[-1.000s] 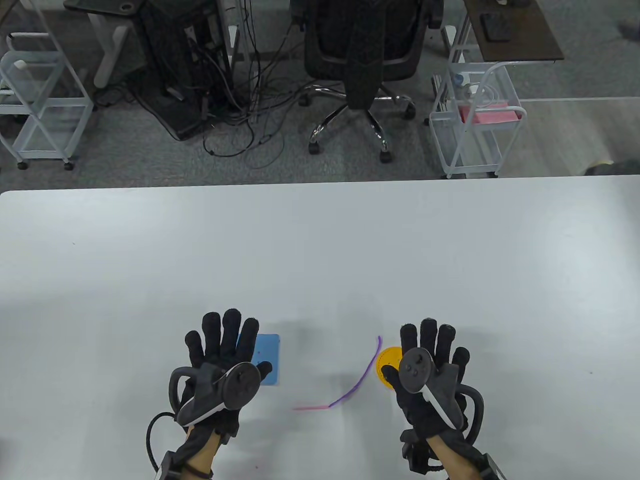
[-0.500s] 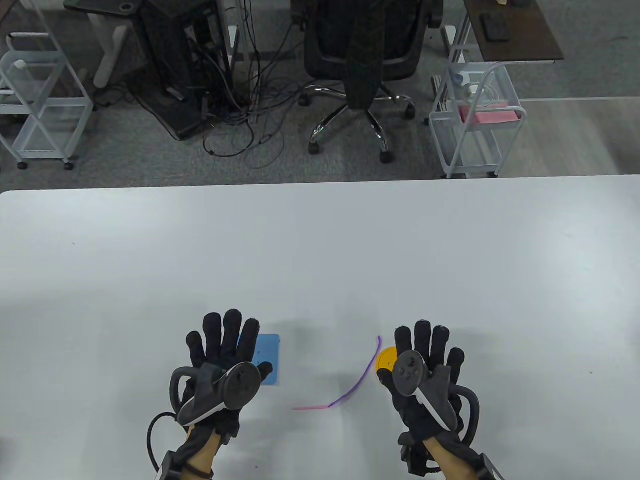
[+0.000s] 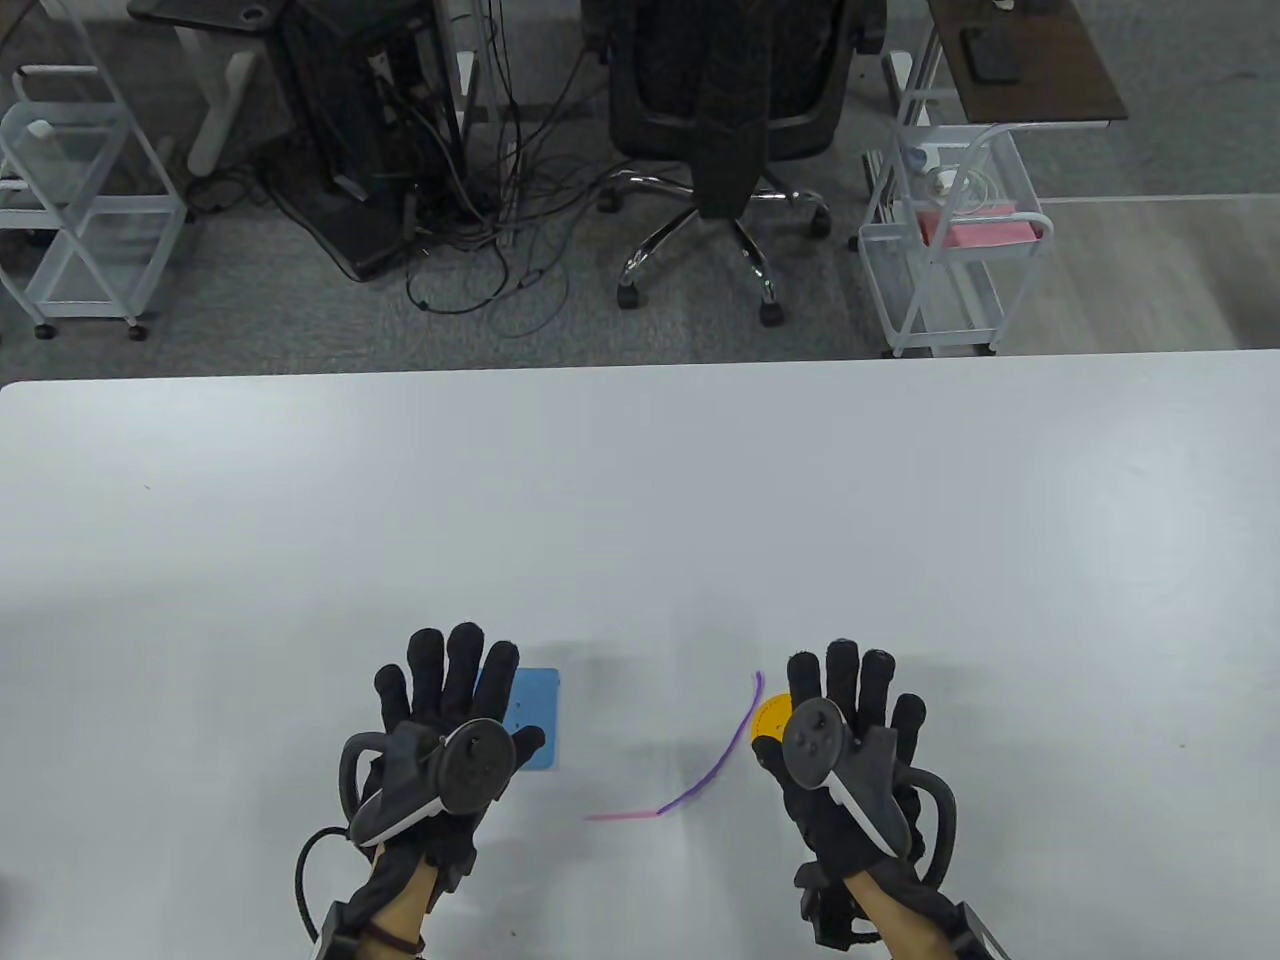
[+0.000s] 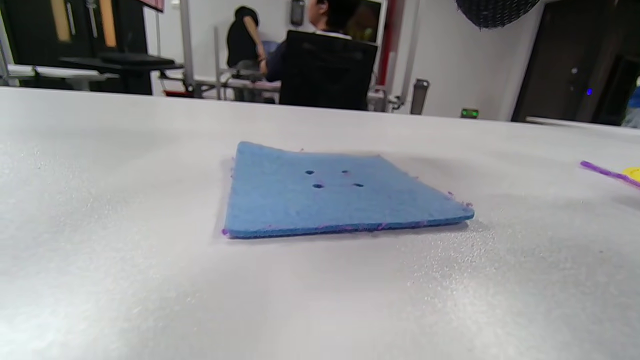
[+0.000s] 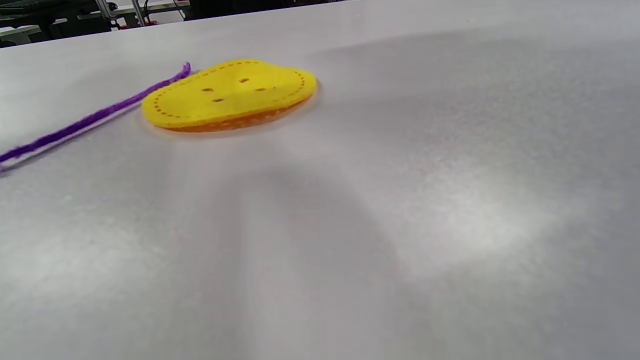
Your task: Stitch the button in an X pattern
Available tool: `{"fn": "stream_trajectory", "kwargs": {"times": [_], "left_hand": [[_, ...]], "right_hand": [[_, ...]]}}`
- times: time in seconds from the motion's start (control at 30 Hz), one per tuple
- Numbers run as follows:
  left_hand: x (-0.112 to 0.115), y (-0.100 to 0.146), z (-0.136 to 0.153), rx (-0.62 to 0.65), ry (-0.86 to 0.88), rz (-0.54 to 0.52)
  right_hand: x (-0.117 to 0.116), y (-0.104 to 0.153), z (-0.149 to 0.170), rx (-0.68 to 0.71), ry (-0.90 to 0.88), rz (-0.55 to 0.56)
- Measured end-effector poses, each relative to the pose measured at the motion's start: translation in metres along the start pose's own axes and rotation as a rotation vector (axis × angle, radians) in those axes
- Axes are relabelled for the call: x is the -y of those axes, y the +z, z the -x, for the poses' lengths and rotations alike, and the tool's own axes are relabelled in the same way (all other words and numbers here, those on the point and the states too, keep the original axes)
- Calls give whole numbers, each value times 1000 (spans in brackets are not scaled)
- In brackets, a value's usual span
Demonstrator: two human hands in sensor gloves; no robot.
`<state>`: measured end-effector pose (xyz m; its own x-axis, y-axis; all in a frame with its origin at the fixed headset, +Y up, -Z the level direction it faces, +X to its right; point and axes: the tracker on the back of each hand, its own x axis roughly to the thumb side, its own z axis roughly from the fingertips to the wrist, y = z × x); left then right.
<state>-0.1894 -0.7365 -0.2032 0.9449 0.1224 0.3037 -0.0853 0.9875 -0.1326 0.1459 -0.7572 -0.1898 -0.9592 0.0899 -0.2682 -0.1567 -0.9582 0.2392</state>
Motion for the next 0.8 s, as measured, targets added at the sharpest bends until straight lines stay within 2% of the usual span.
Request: {"fn": "stream_trajectory", "kwargs": {"times": [0.27,0.5,0.63,0.8], "left_hand": [[3,-3,13,-52,32,13],[0,-14,17,-39,15,47],[-5,-26,18,31,-16,123],[-5,-46,21,98,-29,326]], "right_hand": [[3,-1,2,12,-32,-8],[2,-2,3,18,-41,-13],[3,-3,4,16,-52,-13],[4,-4,5,11,-55,-23]]}}
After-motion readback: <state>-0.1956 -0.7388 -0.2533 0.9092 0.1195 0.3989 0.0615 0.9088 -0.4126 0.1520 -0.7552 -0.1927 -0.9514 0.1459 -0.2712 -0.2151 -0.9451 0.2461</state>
